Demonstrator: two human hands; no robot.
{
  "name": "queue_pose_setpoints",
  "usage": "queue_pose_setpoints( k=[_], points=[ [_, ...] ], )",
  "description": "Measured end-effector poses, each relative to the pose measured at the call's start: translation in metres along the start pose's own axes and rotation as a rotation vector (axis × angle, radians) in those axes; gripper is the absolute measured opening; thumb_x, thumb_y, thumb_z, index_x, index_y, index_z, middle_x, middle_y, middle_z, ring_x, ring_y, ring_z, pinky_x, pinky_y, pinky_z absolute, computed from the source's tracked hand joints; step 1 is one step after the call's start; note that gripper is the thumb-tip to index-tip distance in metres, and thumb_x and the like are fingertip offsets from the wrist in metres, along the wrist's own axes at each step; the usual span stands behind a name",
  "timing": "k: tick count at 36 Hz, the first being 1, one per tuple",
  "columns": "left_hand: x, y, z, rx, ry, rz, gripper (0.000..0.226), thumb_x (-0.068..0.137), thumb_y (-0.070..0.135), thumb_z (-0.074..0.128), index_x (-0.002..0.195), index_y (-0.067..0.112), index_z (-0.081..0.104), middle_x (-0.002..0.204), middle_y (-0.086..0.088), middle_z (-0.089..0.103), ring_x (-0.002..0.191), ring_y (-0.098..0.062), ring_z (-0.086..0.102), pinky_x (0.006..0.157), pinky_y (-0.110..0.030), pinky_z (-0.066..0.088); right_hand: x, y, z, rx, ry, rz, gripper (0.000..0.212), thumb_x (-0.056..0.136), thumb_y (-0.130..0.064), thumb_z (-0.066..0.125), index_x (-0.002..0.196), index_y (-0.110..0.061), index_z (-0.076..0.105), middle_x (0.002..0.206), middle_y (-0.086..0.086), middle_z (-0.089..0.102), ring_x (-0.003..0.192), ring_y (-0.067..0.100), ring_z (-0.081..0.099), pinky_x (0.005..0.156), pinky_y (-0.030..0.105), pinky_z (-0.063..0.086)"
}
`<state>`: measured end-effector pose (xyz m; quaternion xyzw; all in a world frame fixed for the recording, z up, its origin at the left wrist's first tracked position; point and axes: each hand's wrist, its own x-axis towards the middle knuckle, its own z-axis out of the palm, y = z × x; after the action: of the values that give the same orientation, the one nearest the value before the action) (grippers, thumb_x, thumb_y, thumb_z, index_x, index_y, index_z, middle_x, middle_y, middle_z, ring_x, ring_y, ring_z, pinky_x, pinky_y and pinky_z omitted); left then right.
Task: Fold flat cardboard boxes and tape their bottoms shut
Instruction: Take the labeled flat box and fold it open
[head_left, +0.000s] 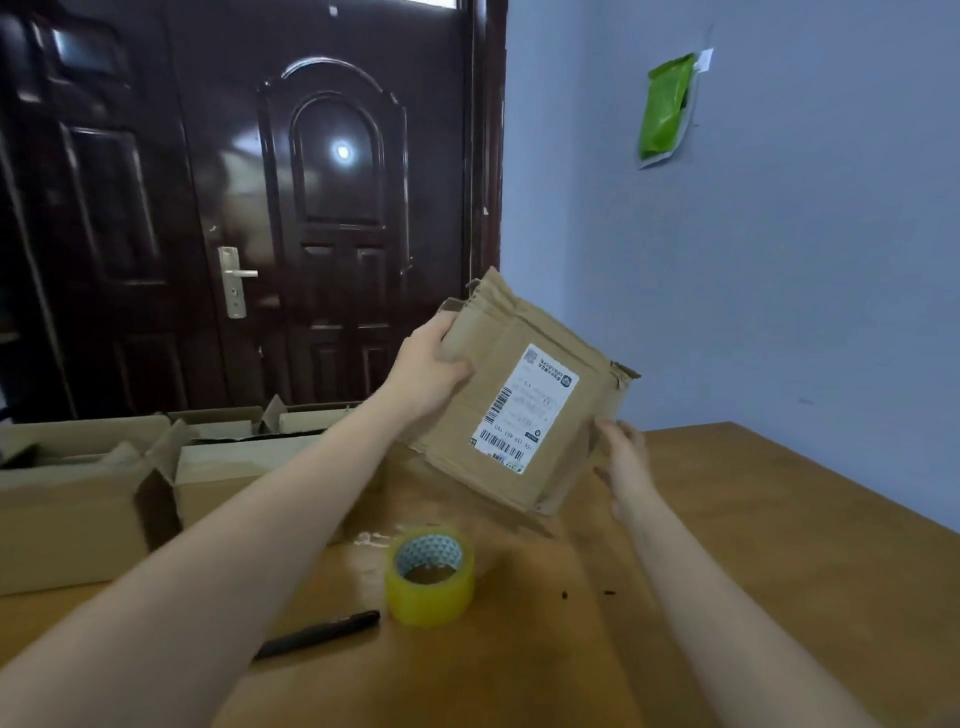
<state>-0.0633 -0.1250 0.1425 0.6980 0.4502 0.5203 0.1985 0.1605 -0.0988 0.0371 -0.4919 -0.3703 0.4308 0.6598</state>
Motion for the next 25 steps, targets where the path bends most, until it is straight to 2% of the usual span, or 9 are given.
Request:
queue_pose_setpoints(
  k=[2, 4, 8, 10, 12, 14, 17, 21, 25],
  points=[
    [0.000, 0.010, -0.016, 0.156, -0.029, 0.054, 0.037, 0.074, 0.001, 0.063, 0.104, 0.021, 0.058, 0.098, 0.001, 0.063, 0.088, -0.018, 0.060, 0.075, -0.030, 0.051, -0.004, -0.004, 0.008, -0.090, 0.067, -0.091, 0.061, 0.091, -0.032, 0.058, 0.144, -0.017, 0.031, 0.142, 0.003, 0.030, 0.130, 0.022, 0.036, 0.109, 0.039, 0.031],
    [-0.001, 0.019, -0.031, 0.283, -0.062, 0.089, 0.042, 0.074, 0.002, 0.063, 0.112, 0.019, 0.059, 0.102, 0.001, 0.063, 0.094, -0.019, 0.059, 0.081, -0.034, 0.051, -0.009, -0.009, 0.015, -0.131, 0.093, -0.212, 0.068, 0.091, -0.031, 0.059, 0.147, -0.016, 0.025, 0.145, 0.004, 0.024, 0.134, 0.022, 0.029, 0.105, 0.032, 0.028],
    [-0.005, 0.036, -0.056, 0.417, -0.133, 0.117, 0.048, 0.073, 0.004, 0.062, 0.116, 0.025, 0.059, 0.102, 0.003, 0.065, 0.093, -0.018, 0.062, 0.083, -0.039, 0.053, -0.020, -0.025, 0.026, -0.133, -0.083, -0.331, 0.080, 0.084, -0.040, 0.065, 0.149, -0.021, 0.021, 0.139, -0.006, 0.032, 0.131, 0.009, 0.030, 0.100, 0.025, 0.034],
    [-0.008, 0.042, -0.067, 0.484, -0.154, 0.140, 0.048, 0.072, 0.007, 0.062, 0.115, 0.027, 0.059, 0.100, 0.005, 0.066, 0.091, -0.018, 0.063, 0.082, -0.041, 0.053, -0.026, -0.033, 0.031, -0.212, -0.280, -0.319, 0.060, 0.087, -0.038, 0.063, 0.141, -0.024, 0.040, 0.125, -0.013, 0.049, 0.119, 0.006, 0.045, 0.094, 0.021, 0.038],
    [-0.012, 0.047, -0.076, 0.536, -0.174, 0.152, 0.048, 0.070, 0.008, 0.061, 0.114, 0.029, 0.060, 0.098, 0.006, 0.067, 0.091, -0.018, 0.062, 0.082, -0.042, 0.053, -0.034, -0.043, 0.038, -0.283, -0.512, -0.286, 0.031, 0.090, -0.030, 0.060, 0.120, -0.021, 0.061, 0.105, -0.013, 0.066, 0.101, 0.009, 0.059, 0.077, 0.017, 0.046],
    [-0.018, 0.052, -0.085, 0.566, -0.194, 0.170, 0.048, 0.066, 0.012, 0.059, 0.111, 0.030, 0.061, 0.097, 0.006, 0.067, 0.092, -0.018, 0.062, 0.082, -0.042, 0.053, -0.039, -0.049, 0.045, -0.294, -0.670, -0.242, 0.023, 0.085, -0.027, 0.067, 0.107, -0.020, 0.065, 0.100, -0.006, 0.072, 0.093, 0.014, 0.066, 0.068, 0.017, 0.050],
    [-0.026, 0.057, -0.097, 0.589, -0.230, 0.176, 0.049, 0.066, 0.010, 0.061, 0.113, 0.027, 0.062, 0.100, 0.004, 0.067, 0.093, -0.017, 0.062, 0.081, -0.041, 0.053, -0.043, -0.053, 0.057, -0.263, -0.810, -0.134, 0.053, 0.070, -0.032, 0.075, 0.119, -0.018, 0.060, 0.114, 0.003, 0.069, 0.100, 0.019, 0.067, 0.074, 0.023, 0.054],
    [-0.038, 0.065, -0.114, 0.592, -0.308, 0.184, 0.048, 0.066, 0.010, 0.063, 0.113, 0.018, 0.064, 0.100, -0.001, 0.067, 0.092, -0.017, 0.062, 0.081, -0.039, 0.052, -0.050, -0.055, 0.075, -0.254, -0.990, -0.012, 0.098, 0.042, -0.044, 0.092, 0.127, -0.020, 0.051, 0.120, 0.006, 0.066, 0.107, 0.023, 0.065, 0.081, 0.030, 0.055],
    [-0.049, 0.073, -0.130, 0.591, -0.381, 0.189, 0.050, 0.057, 0.016, 0.059, 0.107, 0.016, 0.066, 0.101, -0.001, 0.067, 0.093, -0.017, 0.063, 0.081, -0.038, 0.052, -0.062, -0.055, 0.089, -0.269, -1.122, 0.035, 0.110, 0.043, -0.042, 0.093, 0.137, -0.019, 0.040, 0.126, 0.004, 0.063, 0.114, 0.022, 0.061, 0.084, 0.030, 0.054]
  ],
)
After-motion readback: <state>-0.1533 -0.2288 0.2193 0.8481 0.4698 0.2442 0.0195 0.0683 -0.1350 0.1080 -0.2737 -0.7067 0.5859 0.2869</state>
